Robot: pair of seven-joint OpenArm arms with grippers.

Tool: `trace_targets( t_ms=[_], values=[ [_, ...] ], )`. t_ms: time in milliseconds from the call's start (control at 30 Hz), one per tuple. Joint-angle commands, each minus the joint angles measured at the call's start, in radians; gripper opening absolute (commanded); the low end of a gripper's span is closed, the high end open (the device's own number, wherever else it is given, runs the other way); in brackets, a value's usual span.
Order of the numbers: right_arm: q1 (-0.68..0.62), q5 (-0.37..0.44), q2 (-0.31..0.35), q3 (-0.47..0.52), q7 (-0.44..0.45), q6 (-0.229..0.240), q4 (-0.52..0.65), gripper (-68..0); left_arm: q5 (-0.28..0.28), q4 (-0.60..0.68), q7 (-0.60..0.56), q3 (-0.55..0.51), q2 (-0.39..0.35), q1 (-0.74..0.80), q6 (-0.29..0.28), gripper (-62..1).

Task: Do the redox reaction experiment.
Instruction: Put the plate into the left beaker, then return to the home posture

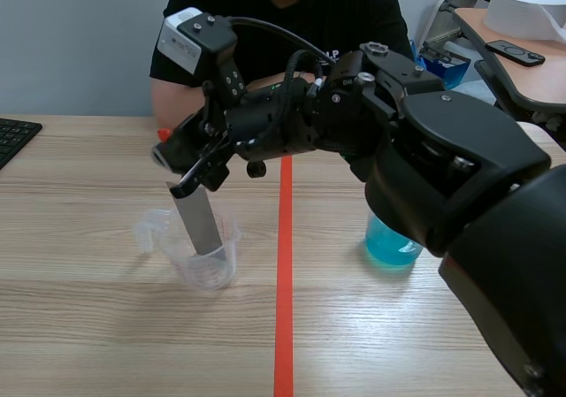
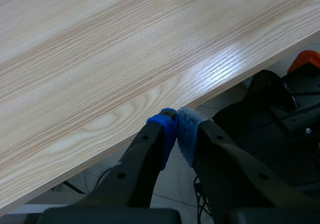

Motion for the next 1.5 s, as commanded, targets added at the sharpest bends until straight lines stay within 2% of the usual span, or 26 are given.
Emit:
trace_targets(
  t_ms=[0,133,233,533,633,800,1067,1300,1467],
  values=[
    [0.029,0.011,-0.003,-0.016,0.011,0.013,0.019,-37.4,-0.006,0.004,-0.020,-0.008,0.000,-0.001,-0.003,-56.8],
    [0.028,0.022,-0.003,-0.060,0.016,0.013,0.019,-16.6,-0.006,0.004,-0.020,-0.008,0.000,-0.001,-0.003,-56.8],
    [0.026,0.074,-0.003,-0.075,0.016,0.013,0.019,-0.4,-0.006,0.004,-0.020,-0.008,0.000,-0.001,-0.003,-56.8],
    [0.023,0.177,0.006,-0.077,0.024,0.013,0.038,0.4,-0.006,0.004,-0.020,-0.008,0.000,-0.001,-0.003,-56.8],
    [0.014,0.177,0.043,-0.077,0.081,0.013,0.082,0.4,-0.006,0.004,-0.020,-0.008,0.000,-0.001,-0.003,-56.8],
    [-0.054,0.172,0.174,-0.077,0.204,-0.067,0.226,0.4,-0.006,0.004,-0.021,-0.008,0.000,-0.001,-0.003,-56.8],
    [-0.241,0.169,0.461,-0.058,0.364,-0.178,0.453,0.4,-0.006,0.019,-0.054,-0.008,0.000,0.015,-0.002,-55.2],
    [-0.480,0.169,0.699,0.070,0.428,-0.222,0.626,0.4,-0.006,0.121,-0.094,-0.008,0.000,0.094,-0.002,-36.2],
    [-0.675,0.170,0.807,0.201,0.439,-0.265,0.721,0.4,-0.006,0.199,-0.104,-0.008,0.000,0.169,-0.002,-21.0]
  ],
)
